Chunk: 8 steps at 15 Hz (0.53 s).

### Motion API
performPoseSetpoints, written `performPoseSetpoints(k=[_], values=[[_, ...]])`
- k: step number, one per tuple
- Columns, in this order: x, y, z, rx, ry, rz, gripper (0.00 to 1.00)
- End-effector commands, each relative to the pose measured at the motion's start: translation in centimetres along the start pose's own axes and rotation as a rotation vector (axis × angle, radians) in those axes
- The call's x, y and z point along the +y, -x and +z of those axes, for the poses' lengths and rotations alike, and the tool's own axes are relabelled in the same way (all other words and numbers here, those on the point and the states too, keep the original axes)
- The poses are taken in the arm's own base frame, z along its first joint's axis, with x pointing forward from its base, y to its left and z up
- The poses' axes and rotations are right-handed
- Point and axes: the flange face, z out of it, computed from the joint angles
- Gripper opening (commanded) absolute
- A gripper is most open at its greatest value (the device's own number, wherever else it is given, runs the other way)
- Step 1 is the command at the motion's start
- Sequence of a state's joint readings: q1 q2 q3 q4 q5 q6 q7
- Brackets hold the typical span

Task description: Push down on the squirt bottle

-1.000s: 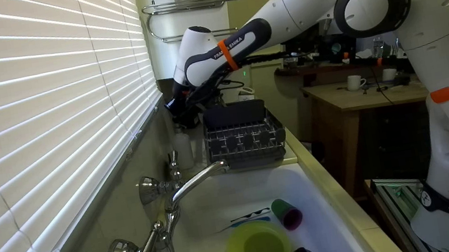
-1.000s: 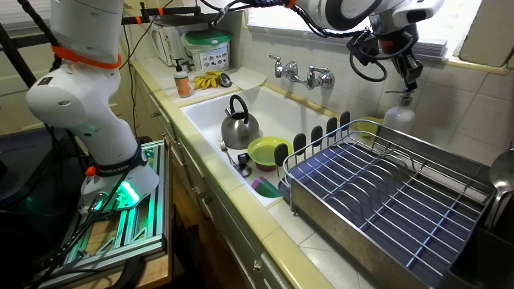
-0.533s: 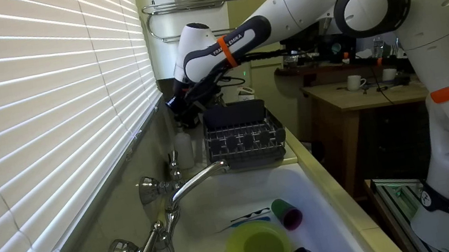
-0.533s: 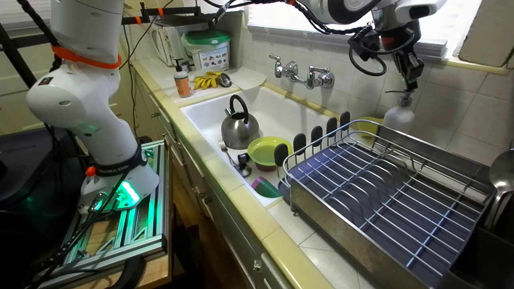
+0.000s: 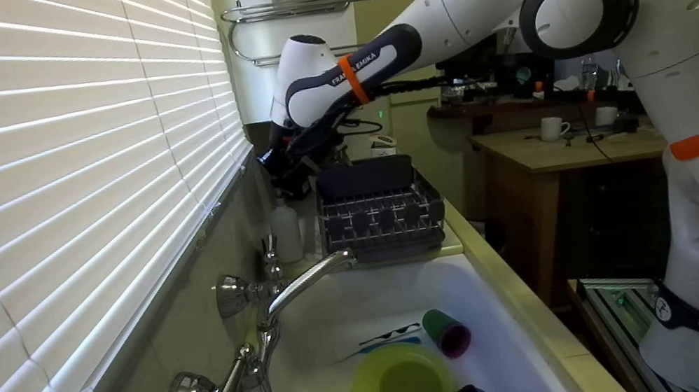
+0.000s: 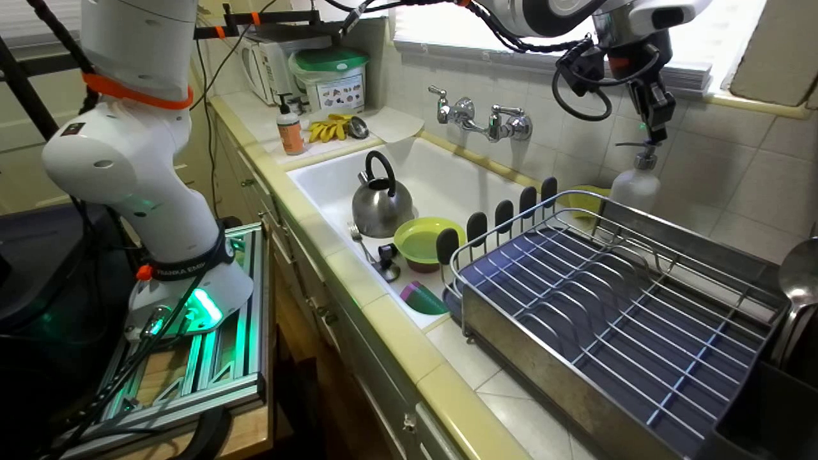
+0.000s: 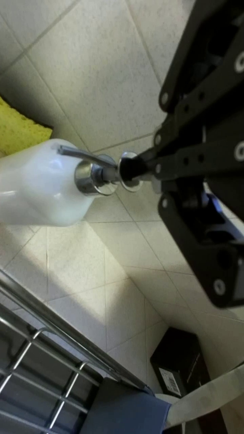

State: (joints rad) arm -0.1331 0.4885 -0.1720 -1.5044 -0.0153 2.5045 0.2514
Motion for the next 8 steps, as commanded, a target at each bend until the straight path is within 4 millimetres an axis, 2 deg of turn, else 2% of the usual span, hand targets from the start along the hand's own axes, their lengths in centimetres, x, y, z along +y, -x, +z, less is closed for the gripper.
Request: performPoseSetpoints(k=[1, 8], values=[[0.2, 0.4, 1.2, -0.024, 0.029, 0.023, 0.00], [0.1, -0.4, -1.1, 0.001, 0.025, 0.032, 0.00]])
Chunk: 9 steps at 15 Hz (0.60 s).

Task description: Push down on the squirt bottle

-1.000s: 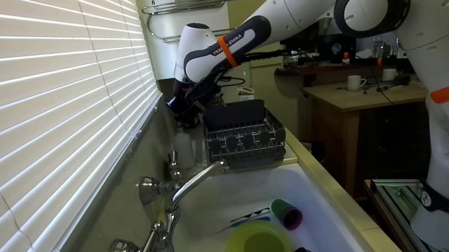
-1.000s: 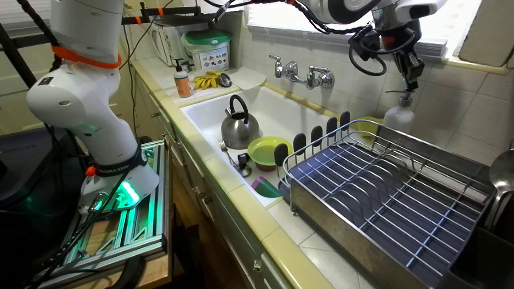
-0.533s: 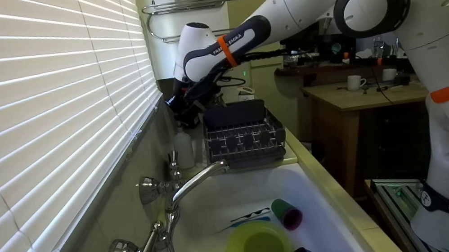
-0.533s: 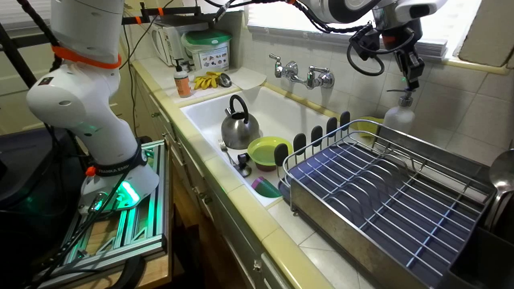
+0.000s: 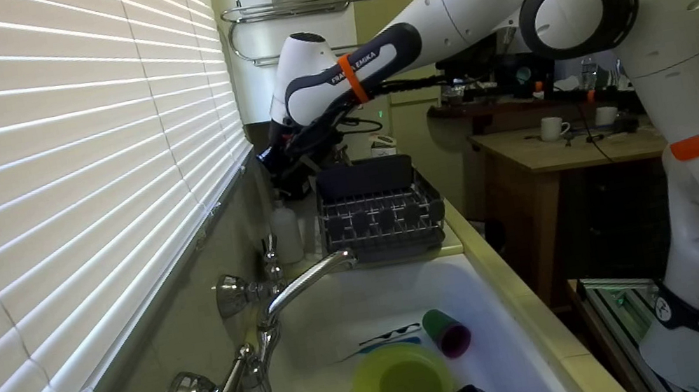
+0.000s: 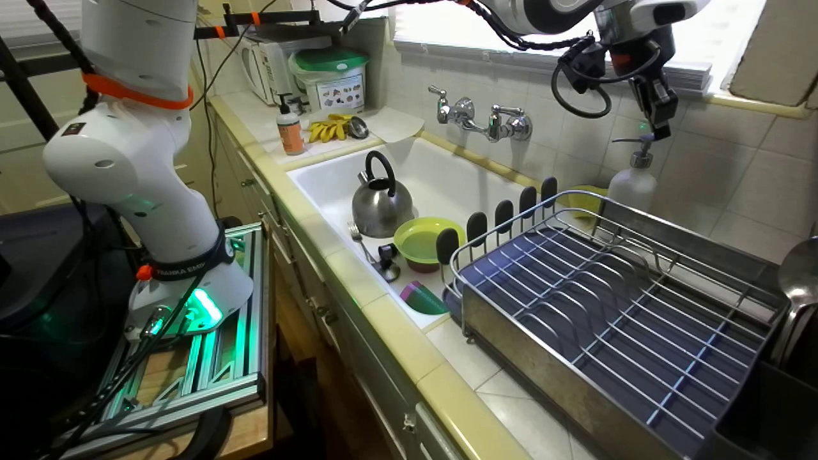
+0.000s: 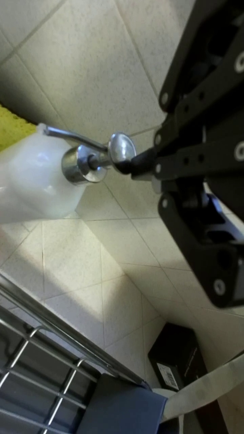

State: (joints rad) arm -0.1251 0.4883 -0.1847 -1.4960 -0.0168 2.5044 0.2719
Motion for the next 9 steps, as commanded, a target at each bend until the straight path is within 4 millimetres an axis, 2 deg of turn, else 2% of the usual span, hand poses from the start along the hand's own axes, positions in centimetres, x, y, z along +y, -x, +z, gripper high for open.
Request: performPoseSetpoints(k=[1, 2, 3, 5, 9], values=[[0.0, -0.1, -1.1, -0.011, 0.018, 0.014, 0.00], [-0.1, -0.2, -1.4, -0.009, 0.013, 0.017, 0.18], [-0.1, -0.1, -1.9, -0.011, 0.010, 0.018, 0.28], [-0.4, 0.1, -3.6, -0.017, 0.001, 0.012, 0.42], [-1.3, 3.3, -9.5, -0.204, 0.016, -0.072, 0.71]])
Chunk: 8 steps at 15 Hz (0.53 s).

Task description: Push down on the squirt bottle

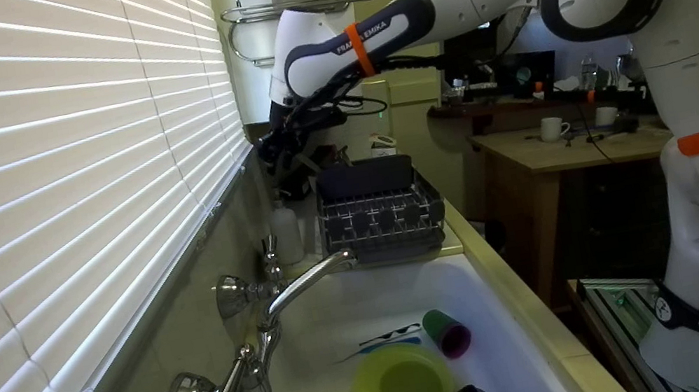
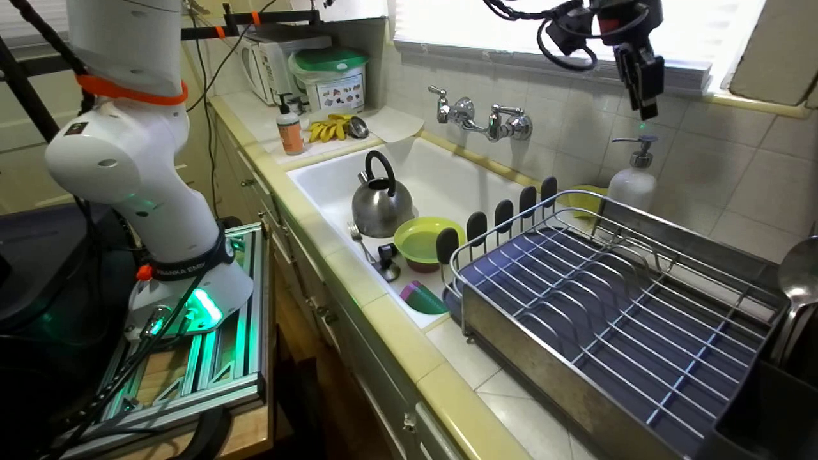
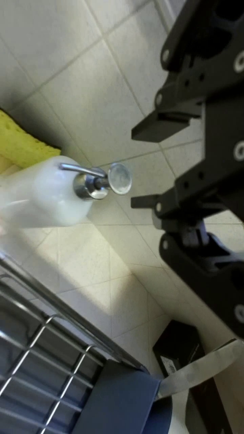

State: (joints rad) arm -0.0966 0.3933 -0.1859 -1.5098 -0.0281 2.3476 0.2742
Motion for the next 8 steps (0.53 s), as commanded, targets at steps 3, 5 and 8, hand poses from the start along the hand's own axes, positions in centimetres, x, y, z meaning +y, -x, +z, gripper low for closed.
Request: performPoseSetpoints(k=[3, 5, 8], values=[[-0.2, 6.8, -8.1, -0.277, 0.006, -0.149, 0.93], [0.8, 8.8, -9.7, -0.377, 0.015, -0.206, 1.00], [2.7, 11.5, -11.1, -0.502, 0.000, -0.329, 1.00]])
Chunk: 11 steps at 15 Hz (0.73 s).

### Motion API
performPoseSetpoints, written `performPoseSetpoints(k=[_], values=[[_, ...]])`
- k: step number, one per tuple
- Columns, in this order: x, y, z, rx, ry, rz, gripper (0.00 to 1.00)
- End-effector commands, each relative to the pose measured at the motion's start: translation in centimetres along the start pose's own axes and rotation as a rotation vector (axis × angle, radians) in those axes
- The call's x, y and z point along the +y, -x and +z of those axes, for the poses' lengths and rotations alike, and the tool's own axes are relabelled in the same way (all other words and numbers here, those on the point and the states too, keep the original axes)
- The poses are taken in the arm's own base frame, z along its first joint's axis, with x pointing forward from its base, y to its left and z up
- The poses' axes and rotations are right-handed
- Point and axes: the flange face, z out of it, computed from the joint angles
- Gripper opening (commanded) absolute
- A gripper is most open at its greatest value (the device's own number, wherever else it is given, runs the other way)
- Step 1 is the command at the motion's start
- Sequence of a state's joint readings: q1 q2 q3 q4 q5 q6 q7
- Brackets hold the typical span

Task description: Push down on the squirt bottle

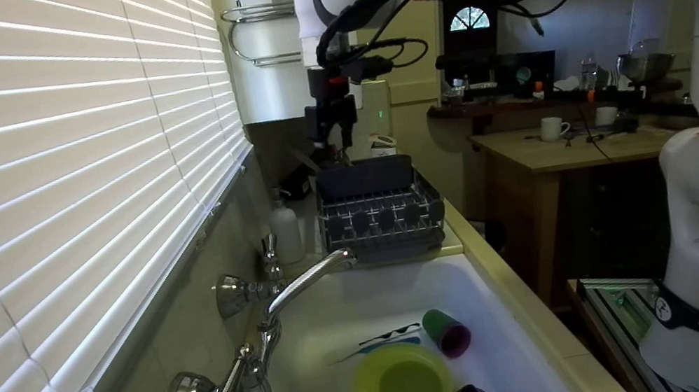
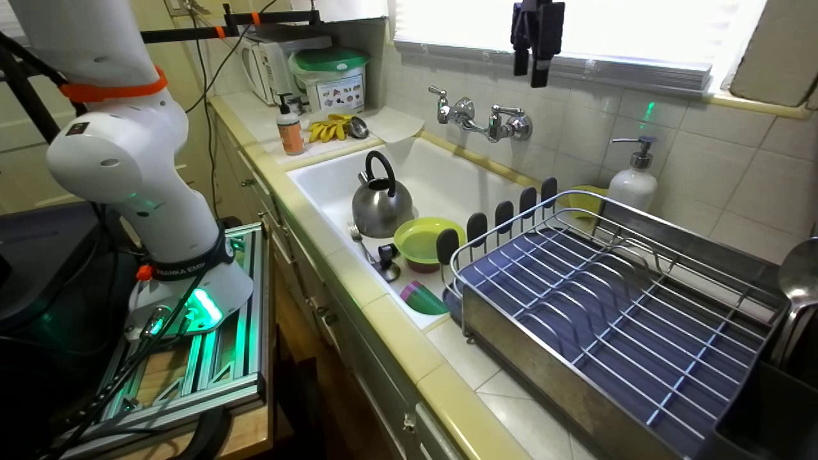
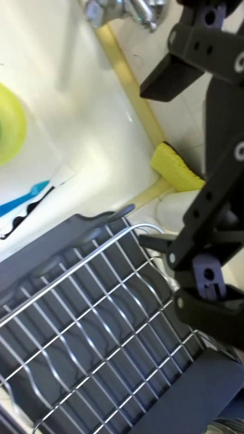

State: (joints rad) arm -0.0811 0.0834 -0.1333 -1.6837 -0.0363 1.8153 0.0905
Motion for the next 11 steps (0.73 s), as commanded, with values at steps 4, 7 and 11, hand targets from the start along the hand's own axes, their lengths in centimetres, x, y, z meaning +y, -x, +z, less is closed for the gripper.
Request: performPoseSetpoints(k=[4, 7, 11], values=[[3.4, 5.8, 1.6, -0.219, 0.060, -0.186, 1.00], [3.1, 4.8, 1.7, -0.200, 0.047, -0.162, 1.00], [2.5, 5.3, 1.5, -0.199, 0.044, -0.175, 1.00]])
